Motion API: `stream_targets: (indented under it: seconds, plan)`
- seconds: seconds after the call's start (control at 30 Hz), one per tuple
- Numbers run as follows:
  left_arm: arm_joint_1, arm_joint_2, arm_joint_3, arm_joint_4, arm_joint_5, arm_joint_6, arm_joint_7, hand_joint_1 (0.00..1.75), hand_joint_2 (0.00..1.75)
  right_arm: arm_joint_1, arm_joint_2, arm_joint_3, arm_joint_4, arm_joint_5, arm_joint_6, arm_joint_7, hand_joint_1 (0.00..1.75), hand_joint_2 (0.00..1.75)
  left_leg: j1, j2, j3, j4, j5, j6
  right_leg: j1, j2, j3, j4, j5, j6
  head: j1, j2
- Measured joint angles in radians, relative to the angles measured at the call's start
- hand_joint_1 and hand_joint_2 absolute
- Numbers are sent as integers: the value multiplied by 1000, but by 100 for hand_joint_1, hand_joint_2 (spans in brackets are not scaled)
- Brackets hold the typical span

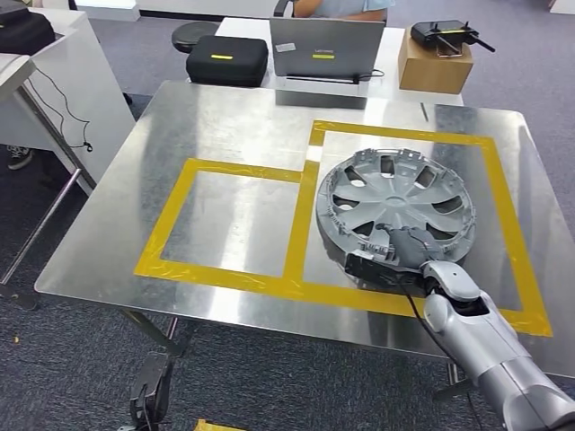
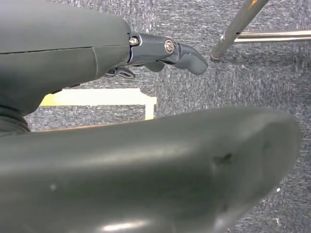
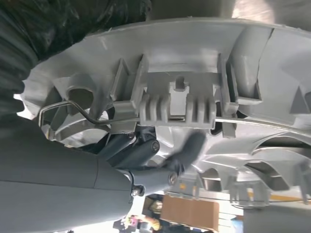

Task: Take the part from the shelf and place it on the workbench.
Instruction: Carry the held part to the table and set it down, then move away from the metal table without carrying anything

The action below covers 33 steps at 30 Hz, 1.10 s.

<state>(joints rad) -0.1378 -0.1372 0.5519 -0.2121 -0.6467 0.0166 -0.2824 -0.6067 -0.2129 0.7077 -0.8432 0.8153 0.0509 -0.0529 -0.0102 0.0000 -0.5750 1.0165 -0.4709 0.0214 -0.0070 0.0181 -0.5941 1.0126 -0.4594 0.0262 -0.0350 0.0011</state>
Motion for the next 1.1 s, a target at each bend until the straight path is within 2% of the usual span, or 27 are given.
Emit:
stream_targets:
  seconds: [0.47,0.73,0.9,1.0,1.1]
  plan:
    - [28,6,28,0,31,15,-19,0,0,82,-75,-16,-285,-16,28,54,0,175,0,0,-5,0,0,0,0,0,-5,0,0,0,0,0]
    - [36,7,46,0,38,15,-24,0,0,153,-118,-28,-477,-89,41,12,0,175,0,0,-7,0,0,0,0,0,-7,0,0,0,0,0]
    - [40,8,53,0,45,17,-33,0,0,217,-153,-25,-597,-177,74,-53,0,175,0,-1,-7,0,-1,0,0,-2,-7,0,-1,0,0,0]
    - [48,8,67,0,63,28,-49,0,0,313,-195,-42,-719,-92,-48,-7,0,175,0,-4,-7,1,-1,1,0,-4,-7,-1,-3,1,0,0]
    - [67,7,92,0,87,43,-73,0,0,524,-234,-152,-894,10,-259,29,0,175,0,-11,-7,1,-5,3,0,-11,-3,-1,-8,2,0,0]
